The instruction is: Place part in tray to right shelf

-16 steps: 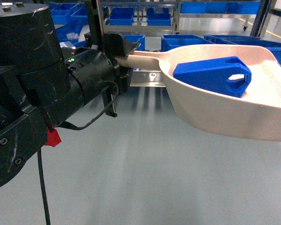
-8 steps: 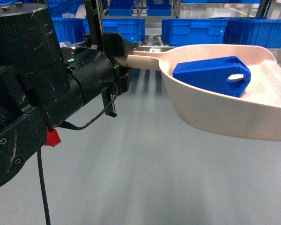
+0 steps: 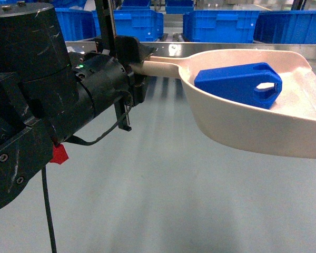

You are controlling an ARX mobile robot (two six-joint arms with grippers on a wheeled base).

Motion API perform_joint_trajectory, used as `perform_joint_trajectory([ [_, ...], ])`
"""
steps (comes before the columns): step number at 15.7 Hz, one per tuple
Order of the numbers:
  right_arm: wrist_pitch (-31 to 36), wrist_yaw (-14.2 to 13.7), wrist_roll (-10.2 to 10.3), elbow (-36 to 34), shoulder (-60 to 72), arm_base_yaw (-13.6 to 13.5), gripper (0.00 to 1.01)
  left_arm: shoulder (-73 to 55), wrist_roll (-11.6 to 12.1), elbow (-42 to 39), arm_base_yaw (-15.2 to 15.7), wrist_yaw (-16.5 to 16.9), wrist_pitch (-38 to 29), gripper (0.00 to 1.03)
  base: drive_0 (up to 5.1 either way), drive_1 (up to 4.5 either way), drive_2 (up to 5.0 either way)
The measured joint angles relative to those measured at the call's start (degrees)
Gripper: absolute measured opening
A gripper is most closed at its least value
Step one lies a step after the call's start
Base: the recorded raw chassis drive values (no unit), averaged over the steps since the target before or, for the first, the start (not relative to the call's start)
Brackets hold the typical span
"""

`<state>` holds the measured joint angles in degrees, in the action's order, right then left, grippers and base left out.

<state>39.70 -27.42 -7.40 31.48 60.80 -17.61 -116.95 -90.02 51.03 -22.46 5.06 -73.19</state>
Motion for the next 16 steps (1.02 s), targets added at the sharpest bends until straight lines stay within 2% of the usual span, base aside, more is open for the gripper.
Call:
perform_joint_trajectory([
  [7, 0.0, 0.0, 0.0, 0.0, 0.0, 0.0, 0.98, 0.0, 0.0, 0.0, 0.0, 0.0, -0.1, 0.13, 0.0, 0.0, 0.0],
  [16, 0.2, 0.0, 0.0, 0.0, -0.2, 0.0, 0.98, 0.0, 0.0, 0.0, -0.2, 0.0, -0.2, 0.13, 0.0, 4.01, -4.1],
])
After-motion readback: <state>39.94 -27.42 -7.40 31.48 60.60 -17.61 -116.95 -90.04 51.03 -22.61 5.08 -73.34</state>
